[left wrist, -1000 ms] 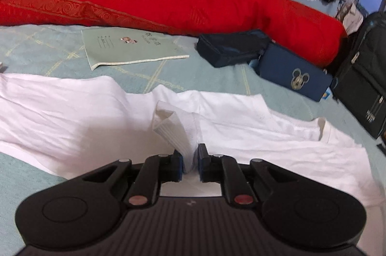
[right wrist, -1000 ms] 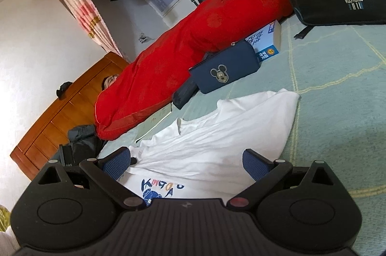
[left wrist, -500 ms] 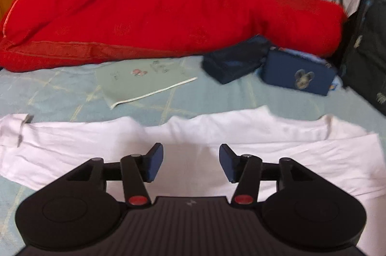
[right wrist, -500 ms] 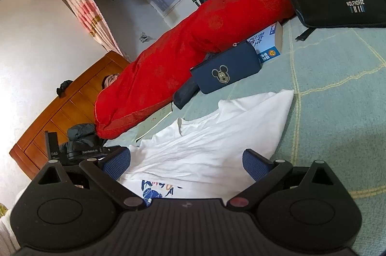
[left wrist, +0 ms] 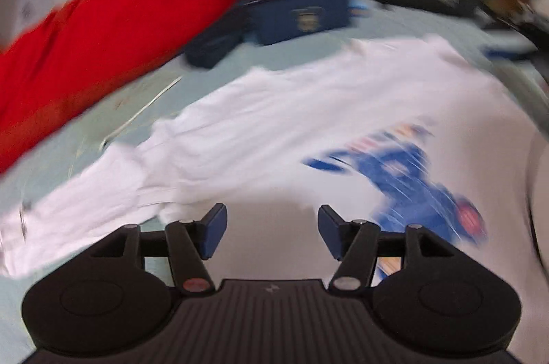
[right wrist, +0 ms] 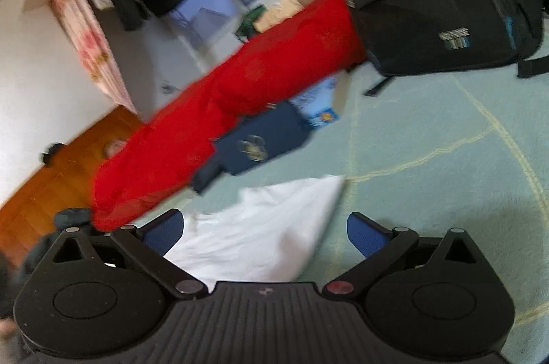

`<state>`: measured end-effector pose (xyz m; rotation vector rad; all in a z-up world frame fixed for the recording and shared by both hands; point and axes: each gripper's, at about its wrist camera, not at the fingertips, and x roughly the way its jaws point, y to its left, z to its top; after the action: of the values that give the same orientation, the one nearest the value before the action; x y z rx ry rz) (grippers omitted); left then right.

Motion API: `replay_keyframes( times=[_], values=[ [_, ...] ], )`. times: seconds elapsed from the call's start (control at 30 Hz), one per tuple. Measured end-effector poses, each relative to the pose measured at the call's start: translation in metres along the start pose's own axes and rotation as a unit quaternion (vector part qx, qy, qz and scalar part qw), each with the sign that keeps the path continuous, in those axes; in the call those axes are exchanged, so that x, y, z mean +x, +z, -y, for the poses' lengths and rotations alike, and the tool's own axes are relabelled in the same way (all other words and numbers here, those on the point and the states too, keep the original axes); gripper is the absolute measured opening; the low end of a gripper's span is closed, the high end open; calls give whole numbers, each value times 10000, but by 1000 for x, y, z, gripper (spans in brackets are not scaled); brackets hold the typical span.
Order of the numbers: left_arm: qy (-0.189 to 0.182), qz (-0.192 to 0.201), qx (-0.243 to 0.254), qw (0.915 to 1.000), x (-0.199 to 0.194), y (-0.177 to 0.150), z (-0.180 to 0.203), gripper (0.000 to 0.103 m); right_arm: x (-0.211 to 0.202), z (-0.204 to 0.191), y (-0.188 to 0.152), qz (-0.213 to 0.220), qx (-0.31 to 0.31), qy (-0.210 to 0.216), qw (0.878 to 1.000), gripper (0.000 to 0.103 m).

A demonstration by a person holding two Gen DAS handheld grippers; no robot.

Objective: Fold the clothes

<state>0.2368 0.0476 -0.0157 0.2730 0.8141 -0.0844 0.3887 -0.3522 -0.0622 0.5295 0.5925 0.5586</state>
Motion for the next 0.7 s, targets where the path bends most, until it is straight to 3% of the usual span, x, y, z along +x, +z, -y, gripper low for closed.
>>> replay_keyframes(
  times=[0.07, 0.13, 0.2, 0.27, 0.4, 0.53, 0.6, 0.7],
  values=[
    [-19, 202, 478, 9987, -16, -10, 24, 62, -1, -5, 3, -187, 149, -397, 9989, 103],
    [-87, 440, 846, 9954, -30, -21, 44, 73, -14, -32, 4, -149, -499, -654, 9965, 103],
    [-219, 633, 957, 9932, -36, -27, 56, 75, -22, -62, 0, -290, -1340, -1123, 9842, 103],
    [-346, 700, 966, 9923, -35, -30, 65, 75, -22, -87, -10, -587, -2123, -1577, 9626, 103],
    [-262, 552, 626, 9962, -22, -22, 69, 75, -1, -112, -42, -1145, -3402, -2368, 9028, 103],
    [-366, 570, 246, 9974, -20, -19, 64, 75, 31, -110, -57, -1123, -3874, -3091, 8613, 103],
    [-432, 602, 198, 9971, -21, -20, 64, 76, 36, -107, -55, -902, -3802, -3242, 8615, 103],
    [-464, 641, 214, 9966, -22, -24, 64, 77, 29, -97, -46, -769, -3427, -3340, 8747, 103]
  ],
)
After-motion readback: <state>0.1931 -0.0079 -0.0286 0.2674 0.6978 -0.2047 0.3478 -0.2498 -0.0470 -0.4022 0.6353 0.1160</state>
